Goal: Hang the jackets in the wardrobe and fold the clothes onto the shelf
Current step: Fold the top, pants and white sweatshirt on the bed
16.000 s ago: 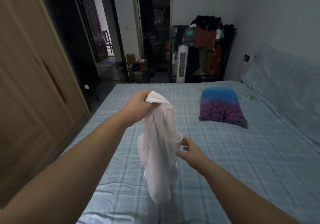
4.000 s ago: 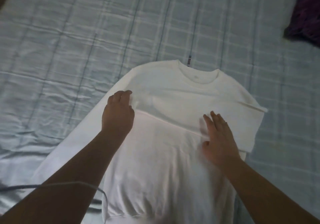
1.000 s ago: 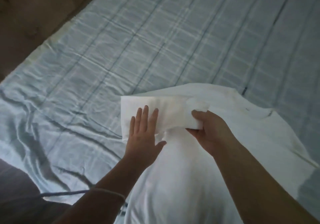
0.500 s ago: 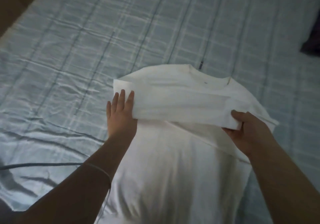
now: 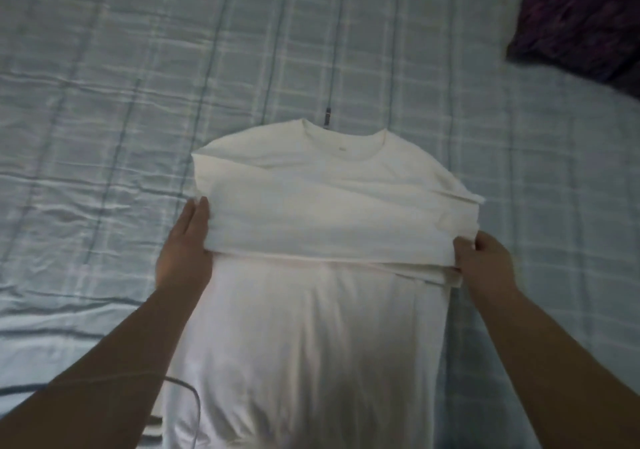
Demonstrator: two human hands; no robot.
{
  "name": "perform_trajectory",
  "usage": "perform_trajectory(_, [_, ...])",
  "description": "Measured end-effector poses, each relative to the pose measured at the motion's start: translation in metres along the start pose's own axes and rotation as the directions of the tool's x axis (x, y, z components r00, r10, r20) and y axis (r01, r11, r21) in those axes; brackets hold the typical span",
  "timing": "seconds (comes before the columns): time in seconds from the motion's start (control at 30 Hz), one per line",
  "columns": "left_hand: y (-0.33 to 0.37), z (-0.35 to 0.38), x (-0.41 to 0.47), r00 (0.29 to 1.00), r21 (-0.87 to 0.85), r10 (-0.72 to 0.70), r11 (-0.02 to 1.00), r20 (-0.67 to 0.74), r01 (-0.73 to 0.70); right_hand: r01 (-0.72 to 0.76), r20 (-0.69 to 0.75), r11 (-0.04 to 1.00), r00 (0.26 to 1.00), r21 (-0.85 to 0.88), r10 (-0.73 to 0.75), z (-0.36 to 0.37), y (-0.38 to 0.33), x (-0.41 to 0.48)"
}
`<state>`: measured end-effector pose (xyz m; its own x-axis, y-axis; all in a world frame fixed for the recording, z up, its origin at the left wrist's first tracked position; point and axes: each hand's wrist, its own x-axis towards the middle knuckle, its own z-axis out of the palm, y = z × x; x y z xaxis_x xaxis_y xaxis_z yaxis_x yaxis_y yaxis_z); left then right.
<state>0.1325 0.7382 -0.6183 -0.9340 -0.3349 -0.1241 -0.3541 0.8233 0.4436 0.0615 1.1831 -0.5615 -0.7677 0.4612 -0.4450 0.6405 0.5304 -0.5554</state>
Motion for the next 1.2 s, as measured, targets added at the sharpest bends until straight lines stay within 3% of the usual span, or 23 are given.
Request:
perform_trajectory(0.1, [-0.005,-0.006,0.000,0.999,0.003,0.048,0.999,-0.025,-0.048,0.004,-0.006,0.999,1.000,-0.054,-0.004,0.010,0.008,0.002])
perform_trajectory(0.3, [-0.006,-0.015,0.002,0.990,-0.031,-0.071,0.997,0.125,0.075,0.088,-0.155,0.978,0.981,-0.189,-0.119,0.023,0.009,-0.008])
perform_trajectory(0.47, [-0.016,-0.022,0.006,0.986,0.116,0.083,0.988,0.147,-0.100,0.118,-0.213,0.986,0.967,-0.119,-0.141,0.034,0.013,-0.013])
perform_trajectory(0.57, [-0.020,-0.030,-0.002,0.944,0.170,0.237,0.945,0.231,-0.278,0.156,-0.278,0.945,0.931,-0.287,-0.238,0.040,0.023,-0.025])
perform_trajectory(0.7, [-0.014,-0.029,-0.014,0.864,0.098,0.430,0.879,0.262,-0.467,0.409,-0.103,0.812,0.866,-0.416,-0.489,0.056,0.020,-0.042])
perform_trajectory(0.8, [0.007,-0.021,0.001,0.861,0.101,0.462,0.866,0.213,-0.490,0.556,0.023,0.717,0.797,-0.419,-0.604,0.071,0.007,-0.047])
perform_trajectory(0.87, [0.021,-0.009,0.015,0.868,0.160,0.442,0.862,0.224,-0.481,0.556,0.103,0.669,0.801,-0.494,-0.590,0.078,0.000,-0.041])
perform_trajectory(1.0, [0.023,0.016,0.030,0.892,0.258,0.353,0.868,0.282,-0.425,0.410,0.173,0.616,0.897,-0.672,-0.407,0.089,0.010,-0.027])
perform_trajectory(1.2, [0.008,0.032,0.027,0.893,0.316,0.363,0.842,0.265,-0.436,0.425,0.173,0.565,0.879,-0.707,-0.445,0.101,0.032,-0.017])
